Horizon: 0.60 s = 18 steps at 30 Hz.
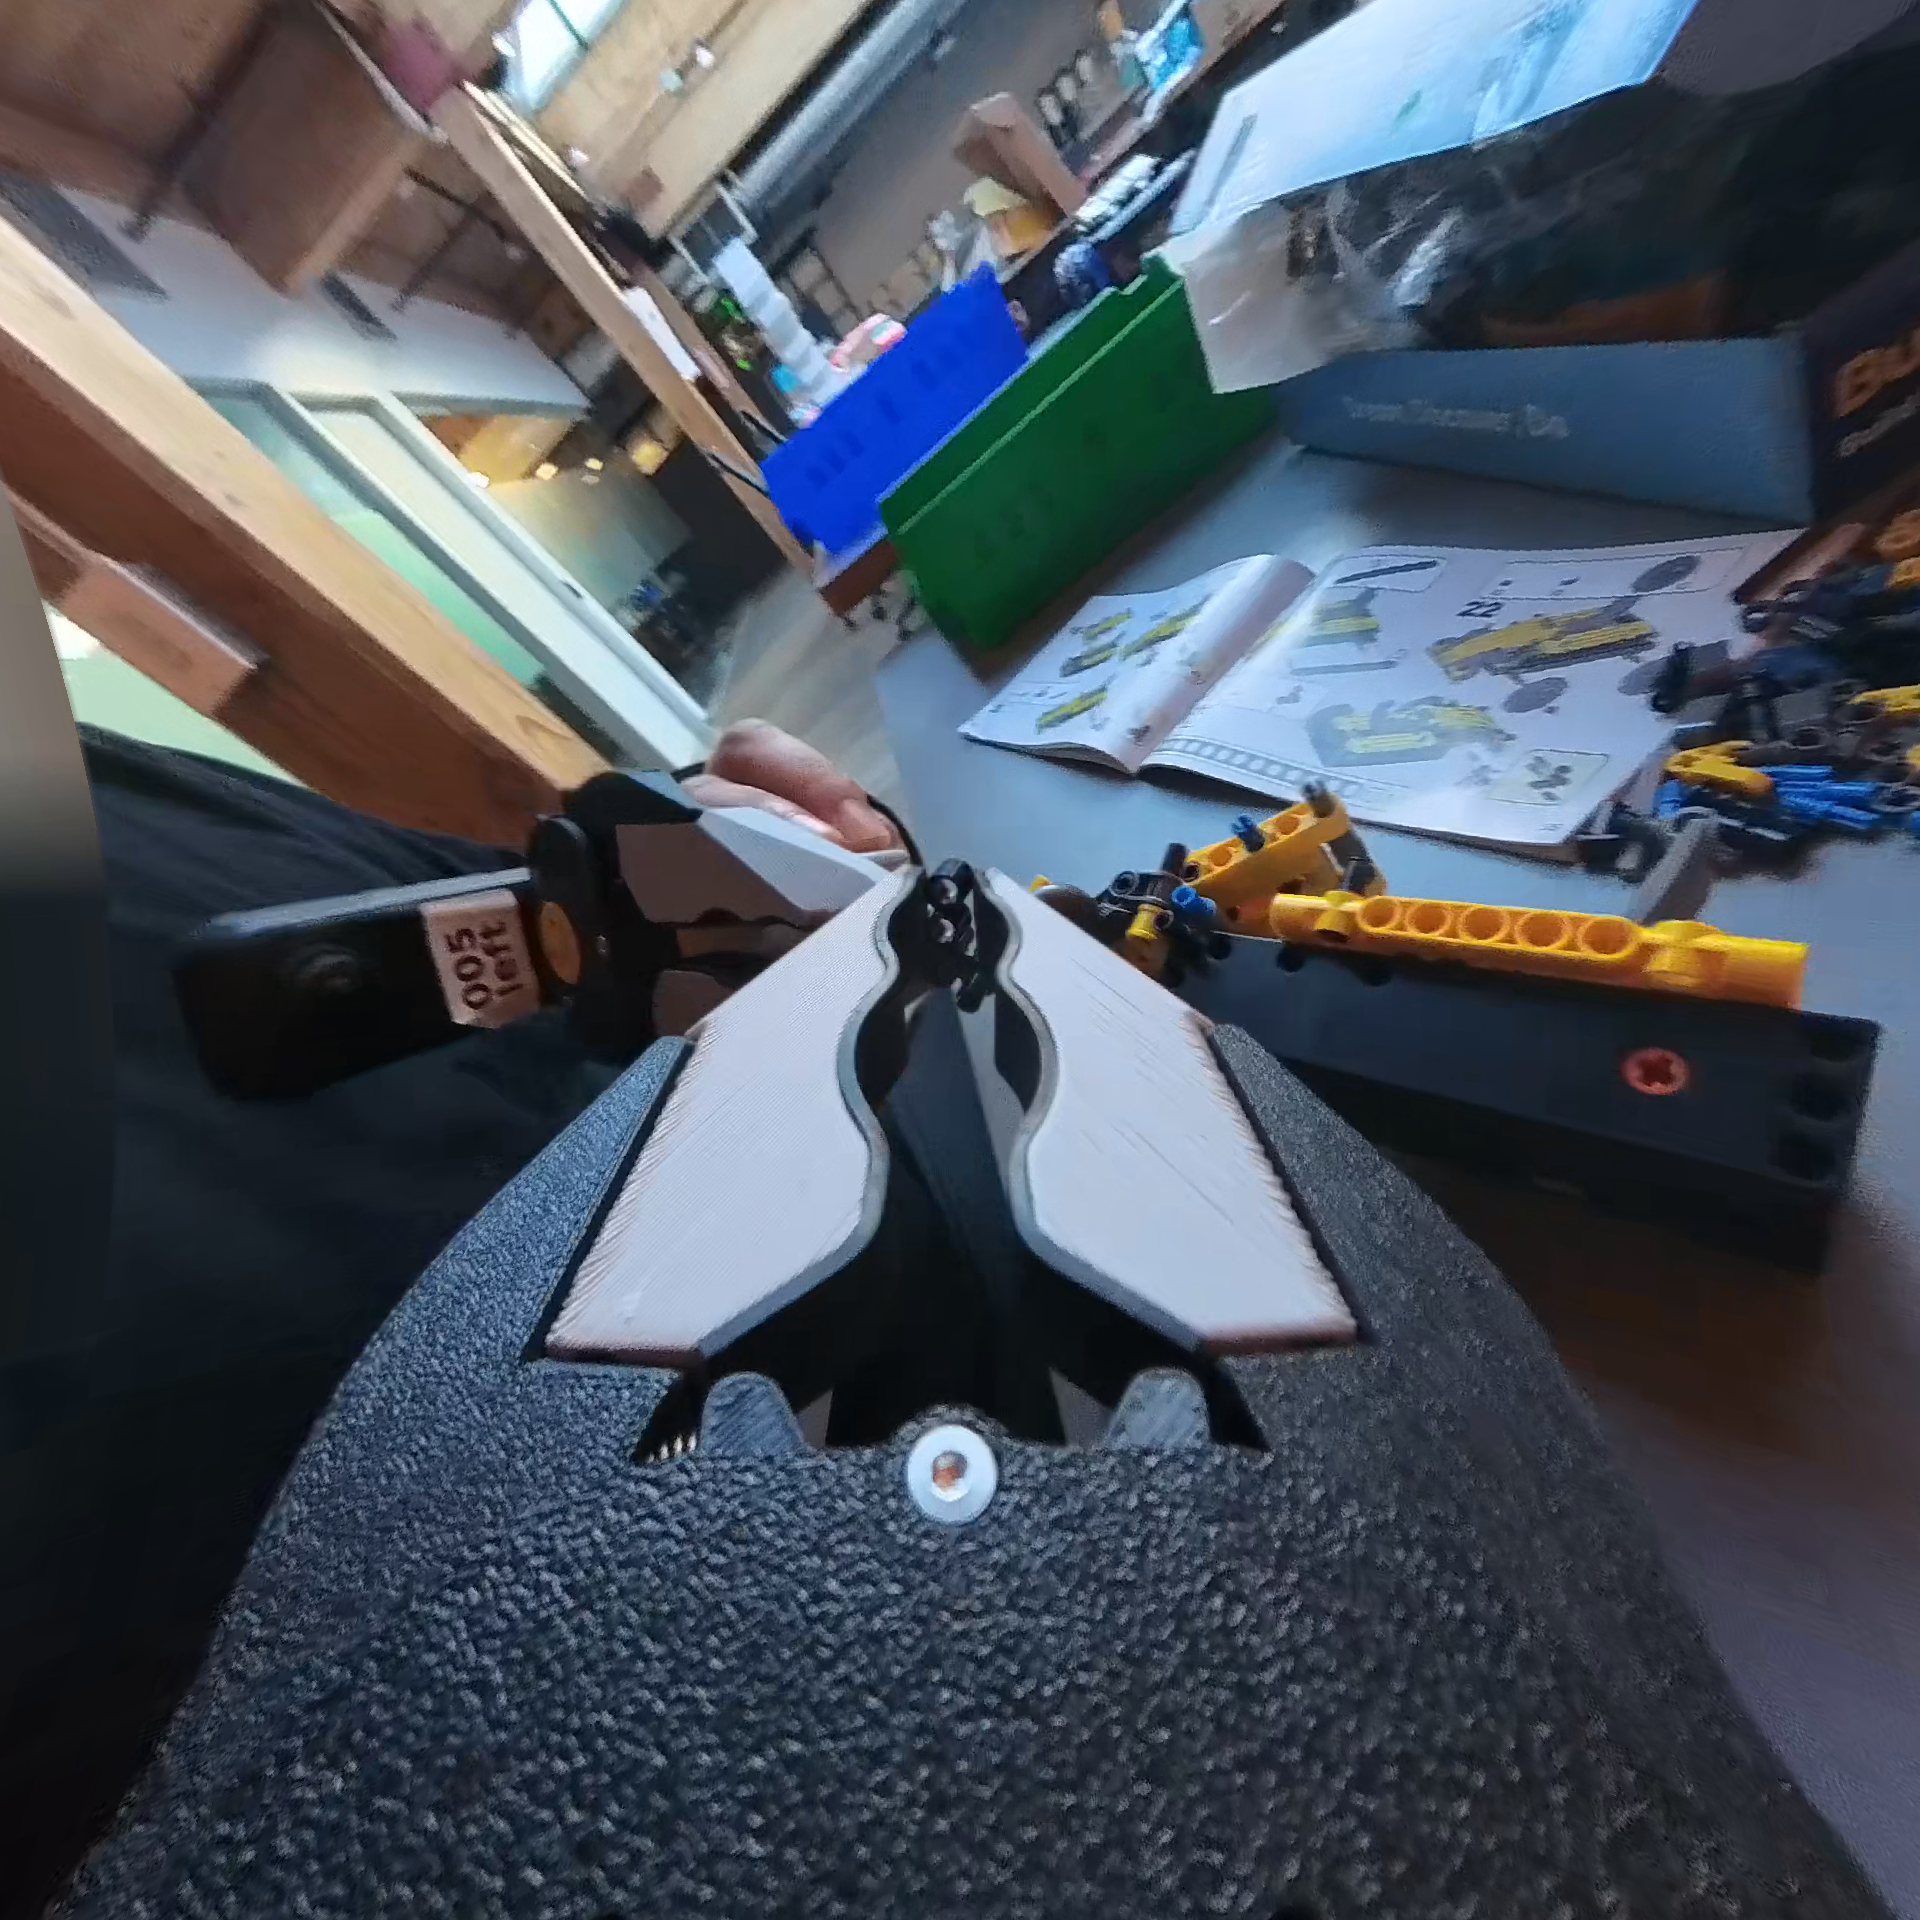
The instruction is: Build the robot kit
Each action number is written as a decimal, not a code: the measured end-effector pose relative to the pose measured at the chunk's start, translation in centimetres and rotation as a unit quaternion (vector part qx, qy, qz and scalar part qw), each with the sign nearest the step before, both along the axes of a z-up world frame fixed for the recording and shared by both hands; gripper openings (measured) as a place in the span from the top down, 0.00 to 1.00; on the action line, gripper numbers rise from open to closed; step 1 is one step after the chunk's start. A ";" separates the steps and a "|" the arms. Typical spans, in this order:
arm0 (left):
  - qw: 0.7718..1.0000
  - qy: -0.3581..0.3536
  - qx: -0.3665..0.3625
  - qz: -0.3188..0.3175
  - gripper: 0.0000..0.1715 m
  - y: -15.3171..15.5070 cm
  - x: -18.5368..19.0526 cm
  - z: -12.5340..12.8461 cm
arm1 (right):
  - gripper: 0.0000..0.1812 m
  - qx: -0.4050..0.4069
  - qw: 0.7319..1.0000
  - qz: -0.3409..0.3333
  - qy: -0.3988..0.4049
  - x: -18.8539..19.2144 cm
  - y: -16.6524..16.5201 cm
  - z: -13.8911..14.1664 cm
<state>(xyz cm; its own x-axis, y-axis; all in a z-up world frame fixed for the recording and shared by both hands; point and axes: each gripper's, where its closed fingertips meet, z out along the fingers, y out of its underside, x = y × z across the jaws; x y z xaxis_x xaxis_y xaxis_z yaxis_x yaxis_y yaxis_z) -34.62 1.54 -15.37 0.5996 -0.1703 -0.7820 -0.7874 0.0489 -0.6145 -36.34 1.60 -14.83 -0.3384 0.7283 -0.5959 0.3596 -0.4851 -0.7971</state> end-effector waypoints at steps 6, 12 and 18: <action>0.987 -0.145 -0.064 0.003 0.94 0.0 -0.7 -0.5 | 0.95 0.089 0.993 -0.050 -0.065 -0.7 1.8 -1.0; 0.956 -0.268 -0.122 0.008 0.82 -0.3 -3.3 -0.1 | 0.96 0.168 0.966 -0.008 -0.196 -1.6 2.5 -3.2; 0.956 -0.255 -0.146 0.013 0.75 -0.1 -4.7 -1.1 | 0.96 0.186 0.942 0.032 -0.278 -2.1 2.6 -3.9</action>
